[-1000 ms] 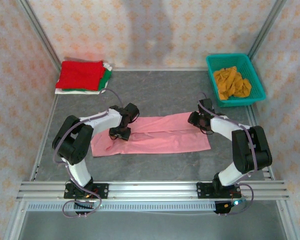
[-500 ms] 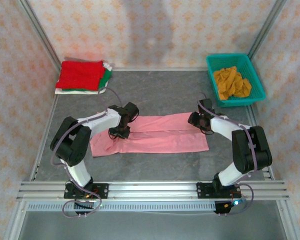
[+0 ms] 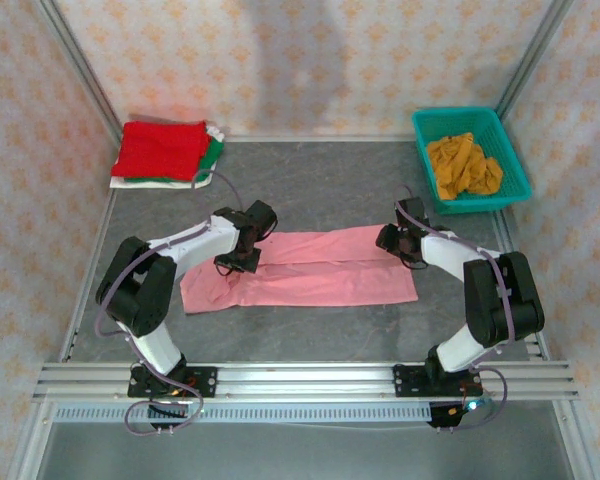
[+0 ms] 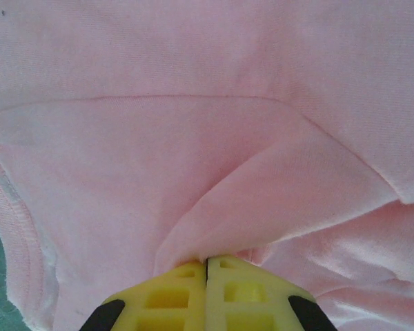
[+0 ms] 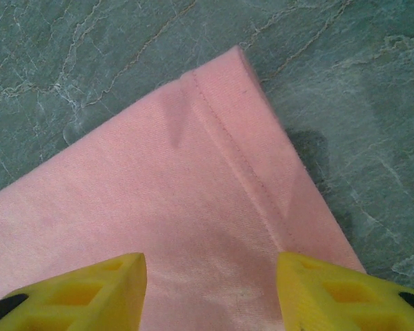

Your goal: Fold and stack the t-shirts

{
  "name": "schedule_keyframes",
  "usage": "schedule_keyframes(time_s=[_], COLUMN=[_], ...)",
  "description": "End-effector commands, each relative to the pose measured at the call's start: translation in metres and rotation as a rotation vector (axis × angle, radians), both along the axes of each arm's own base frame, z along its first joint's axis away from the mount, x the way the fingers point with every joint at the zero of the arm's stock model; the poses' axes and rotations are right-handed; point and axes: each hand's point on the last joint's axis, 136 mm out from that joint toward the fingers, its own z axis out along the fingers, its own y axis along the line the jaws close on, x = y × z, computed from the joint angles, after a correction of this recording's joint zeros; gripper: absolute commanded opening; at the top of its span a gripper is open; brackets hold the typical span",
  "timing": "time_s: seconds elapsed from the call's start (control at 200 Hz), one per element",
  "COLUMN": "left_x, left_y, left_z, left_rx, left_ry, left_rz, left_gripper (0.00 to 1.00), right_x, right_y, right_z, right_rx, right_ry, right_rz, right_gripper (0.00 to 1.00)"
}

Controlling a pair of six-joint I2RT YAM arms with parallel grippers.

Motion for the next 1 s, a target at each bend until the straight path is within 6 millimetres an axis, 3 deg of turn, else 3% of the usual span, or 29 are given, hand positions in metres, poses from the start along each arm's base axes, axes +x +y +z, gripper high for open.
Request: schedule_keyframes(time_s=[0.0, 0.025, 0.075, 0.125, 0.566, 0.821, 0.991], left_x=[-0.004, -0.005, -0.007, -0.008, -0.006, -0.002, 0.002], left_y=[0.003, 0.003, 0.002, 0.005, 0.016, 0.019, 0.018], left_z=[0.0, 0.0, -0.001, -0.002, -0.015, -0.012, -0.002], left_rx=[0.009, 0.006, 0.0, 0.011, 0.061, 0.056, 0.049], left_ry=[0.016, 0.02, 0.023, 0.026, 0.047, 0.03, 0.008], left_rz=[0.003, 0.002, -0.001, -0.001, 0.045, 0.059, 0.062], left_gripper=[0.11, 0.19, 0.22, 0.33, 0.43, 0.12, 0.06], right_x=[0.007, 0.007, 0.007, 0.007, 0.003, 0.001, 0.001], right_y=[-0.006, -0.006, -0.006, -0.005, -0.008, -0.009, -0.01], right_z=[0.01, 0.01, 0.009, 0.008, 0.006, 0.005, 0.006], right_rx=[-0.028, -0.027, -0.027, -0.024, -0.038, -0.046, -0.05], right_ry=[-0.016, -0.017, -0.018, -0.017, -0.01, -0.006, -0.005], right_rz=[-0.012, -0.01, -0.011, -0.012, -0.013, -0.014, -0.015], right_gripper=[0.52, 0.52, 0.52, 0.52, 0.52, 0.52, 0.53])
